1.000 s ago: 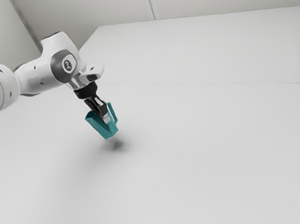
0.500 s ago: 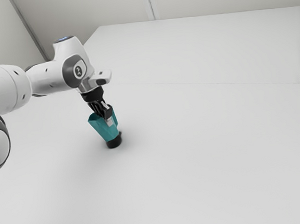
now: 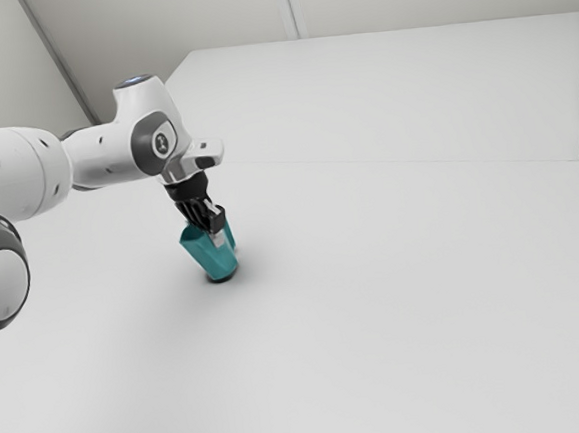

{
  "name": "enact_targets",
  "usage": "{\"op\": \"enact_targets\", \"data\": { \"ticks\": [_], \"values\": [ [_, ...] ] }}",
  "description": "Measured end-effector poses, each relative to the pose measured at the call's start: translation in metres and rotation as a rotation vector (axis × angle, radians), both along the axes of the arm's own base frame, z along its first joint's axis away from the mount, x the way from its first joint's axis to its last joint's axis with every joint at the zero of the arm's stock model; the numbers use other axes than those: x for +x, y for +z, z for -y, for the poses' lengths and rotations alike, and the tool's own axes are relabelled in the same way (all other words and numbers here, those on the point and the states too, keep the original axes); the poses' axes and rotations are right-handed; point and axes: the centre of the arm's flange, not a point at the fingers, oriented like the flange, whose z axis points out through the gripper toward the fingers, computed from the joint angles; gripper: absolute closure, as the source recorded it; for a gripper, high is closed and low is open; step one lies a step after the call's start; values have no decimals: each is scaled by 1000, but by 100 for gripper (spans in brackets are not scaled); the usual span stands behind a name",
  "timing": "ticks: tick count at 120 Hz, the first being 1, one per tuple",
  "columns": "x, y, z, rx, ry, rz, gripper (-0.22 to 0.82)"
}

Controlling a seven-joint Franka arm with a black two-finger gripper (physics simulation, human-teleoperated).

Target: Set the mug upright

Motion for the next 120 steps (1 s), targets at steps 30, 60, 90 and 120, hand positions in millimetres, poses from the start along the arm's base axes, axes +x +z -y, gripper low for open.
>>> {"op": "enact_targets", "data": {
  "ticks": [30, 60, 90, 120],
  "values": [
    [1, 3, 0, -2, 11, 13, 58],
    [4, 45, -1, -10, 16, 86, 34],
    [-5, 109, 0, -4, -4, 184, 13],
    [-9, 181, -3, 72, -36, 251, 5]
  ]
}}
